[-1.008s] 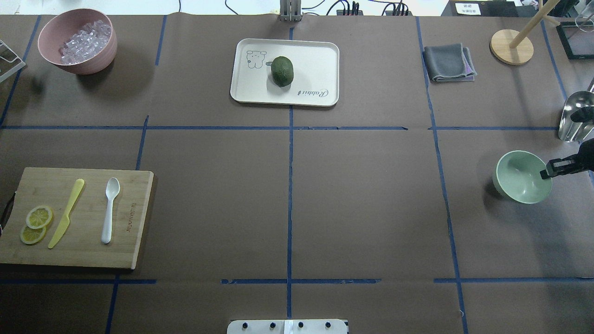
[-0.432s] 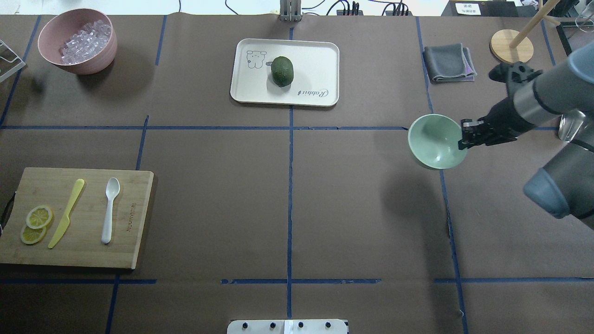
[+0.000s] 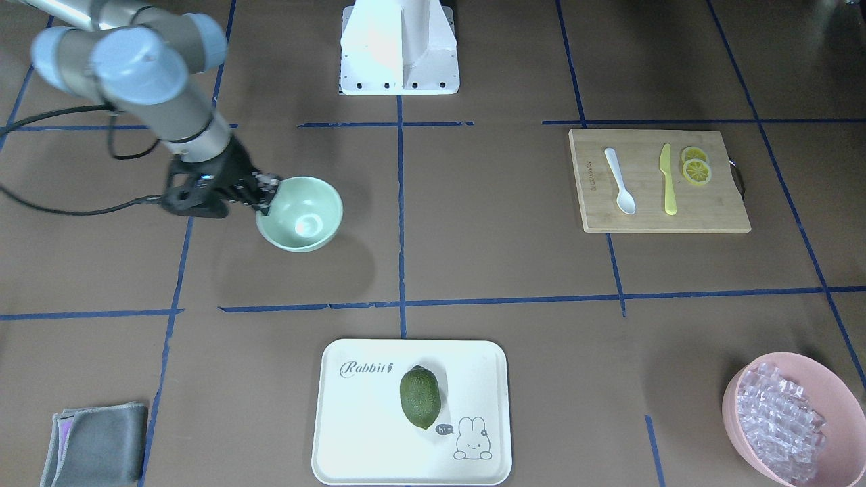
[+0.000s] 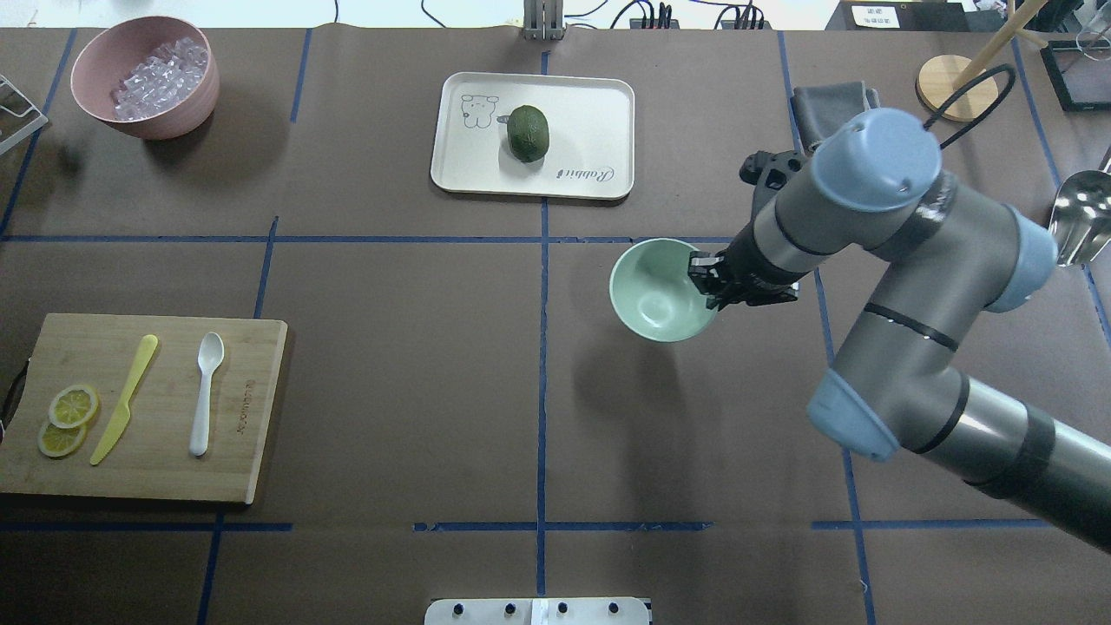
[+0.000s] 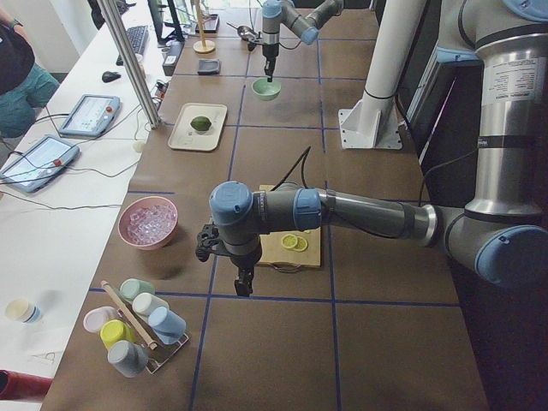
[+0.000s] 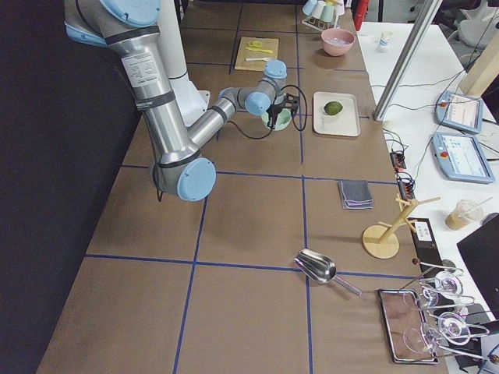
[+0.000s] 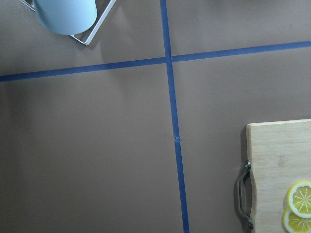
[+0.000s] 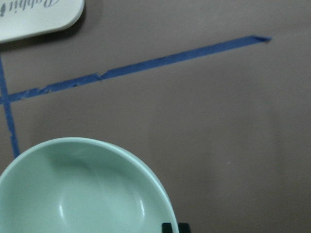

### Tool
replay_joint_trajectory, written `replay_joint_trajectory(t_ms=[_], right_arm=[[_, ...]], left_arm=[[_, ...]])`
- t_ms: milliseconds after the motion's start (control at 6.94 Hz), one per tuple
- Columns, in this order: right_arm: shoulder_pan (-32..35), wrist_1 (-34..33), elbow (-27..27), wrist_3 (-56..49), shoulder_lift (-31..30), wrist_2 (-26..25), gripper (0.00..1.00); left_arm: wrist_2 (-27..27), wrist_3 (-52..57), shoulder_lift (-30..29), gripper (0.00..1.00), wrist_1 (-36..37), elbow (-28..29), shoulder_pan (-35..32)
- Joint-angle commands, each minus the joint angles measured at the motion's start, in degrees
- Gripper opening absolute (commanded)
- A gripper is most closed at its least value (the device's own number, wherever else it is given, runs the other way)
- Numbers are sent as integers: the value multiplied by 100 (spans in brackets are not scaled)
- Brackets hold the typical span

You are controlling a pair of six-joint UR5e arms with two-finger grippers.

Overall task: Place spoon in bowl
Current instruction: 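Slide the green bowl with the right gripper toward the table center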

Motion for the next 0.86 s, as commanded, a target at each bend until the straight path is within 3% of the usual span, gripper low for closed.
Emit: replay_joint_trajectory(t_ms=[0, 720], right_arm=[[-803, -77, -480, 905, 815, -714, 0], [-1219, -24, -983, 1145, 1153, -1104, 5]], left_arm=[[-9, -1, -3, 100, -6, 5, 7], [0, -1, -3, 100, -6, 48, 25]])
